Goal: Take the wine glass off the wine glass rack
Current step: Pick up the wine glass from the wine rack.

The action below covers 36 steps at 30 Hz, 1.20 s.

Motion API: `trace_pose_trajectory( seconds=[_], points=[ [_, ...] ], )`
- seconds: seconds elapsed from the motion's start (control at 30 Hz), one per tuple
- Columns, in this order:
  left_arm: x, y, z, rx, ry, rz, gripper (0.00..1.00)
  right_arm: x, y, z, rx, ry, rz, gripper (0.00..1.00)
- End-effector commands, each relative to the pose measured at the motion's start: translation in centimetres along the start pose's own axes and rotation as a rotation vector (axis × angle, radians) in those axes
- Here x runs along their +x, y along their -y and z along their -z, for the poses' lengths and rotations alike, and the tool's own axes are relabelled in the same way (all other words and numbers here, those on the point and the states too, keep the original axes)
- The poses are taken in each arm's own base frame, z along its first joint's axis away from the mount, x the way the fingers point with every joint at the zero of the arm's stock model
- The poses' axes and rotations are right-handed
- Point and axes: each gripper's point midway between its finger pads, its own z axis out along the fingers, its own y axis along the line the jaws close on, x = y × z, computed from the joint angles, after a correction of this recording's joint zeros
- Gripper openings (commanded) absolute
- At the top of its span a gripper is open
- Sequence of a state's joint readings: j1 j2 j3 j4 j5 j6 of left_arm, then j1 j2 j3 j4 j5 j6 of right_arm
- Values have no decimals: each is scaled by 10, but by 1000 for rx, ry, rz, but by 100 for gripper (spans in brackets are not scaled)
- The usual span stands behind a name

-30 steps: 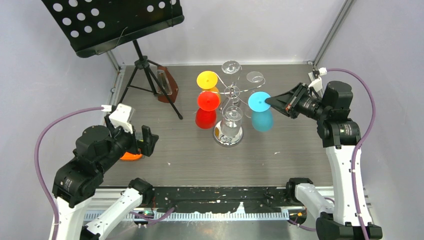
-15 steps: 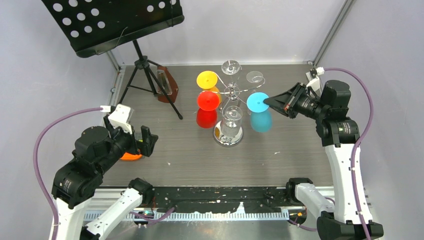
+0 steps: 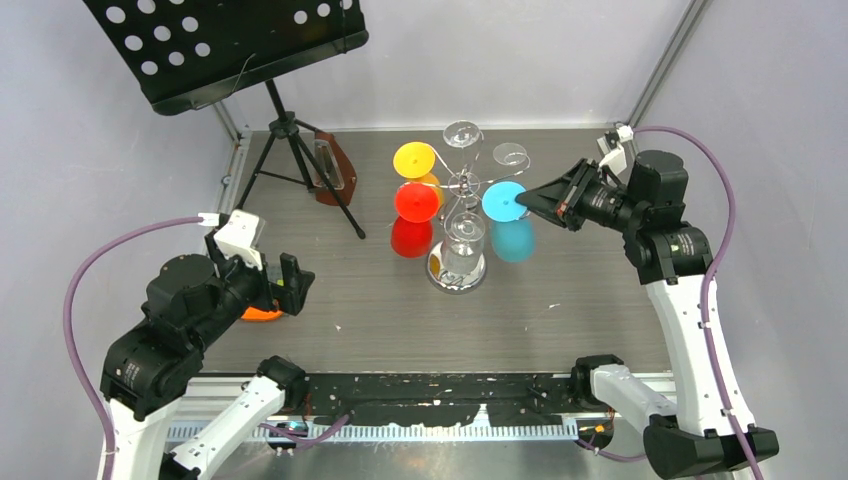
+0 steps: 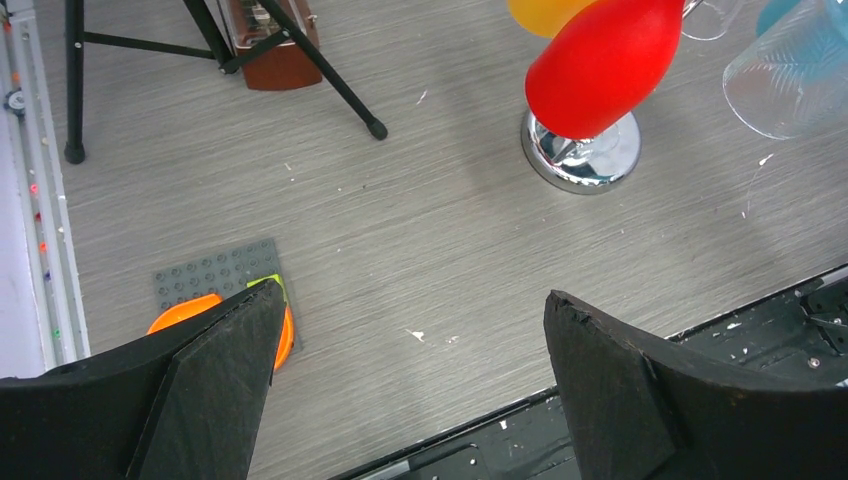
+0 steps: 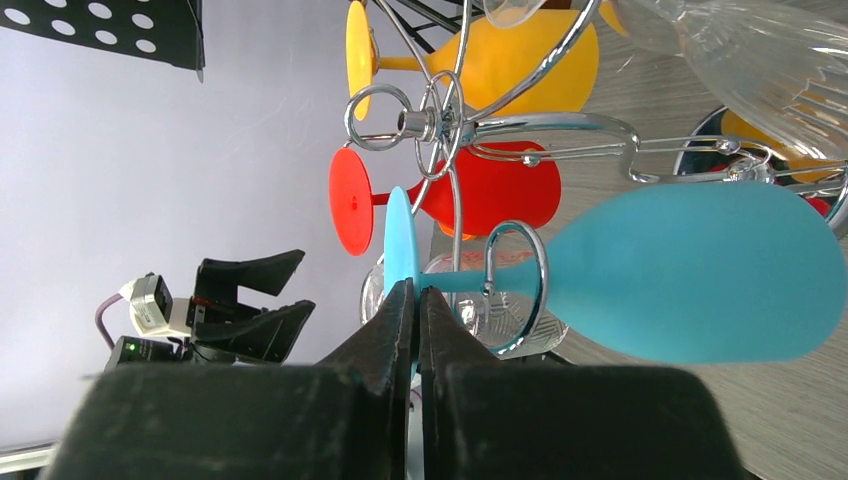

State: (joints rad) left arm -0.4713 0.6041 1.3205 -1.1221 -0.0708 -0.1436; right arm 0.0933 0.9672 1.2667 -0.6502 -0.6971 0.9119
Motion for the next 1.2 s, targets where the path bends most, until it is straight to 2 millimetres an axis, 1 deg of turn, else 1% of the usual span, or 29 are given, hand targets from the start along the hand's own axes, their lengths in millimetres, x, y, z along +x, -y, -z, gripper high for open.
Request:
trace_pose_trajectory(
  seconds=[0.0, 0.4, 0.67, 0.93, 1.17],
  points=[
    [-11, -4, 8, -13, 43, -21, 100, -16, -26, 4, -53, 68, 50, 6],
    [-10, -5, 7, -22, 34, -24, 100, -39, -28, -7, -42, 132, 11, 6],
    [-9, -5, 5, -24, 26, -24, 100, -49, -26, -12, -34, 160, -3, 6],
    [-9, -6, 5, -27, 23, -25, 100, -58, -16, -4, -17, 199, -12, 6],
    [-10, -5, 3, -23, 24, -24, 100, -62, -10, 13, -8, 239, -18, 6]
  ],
)
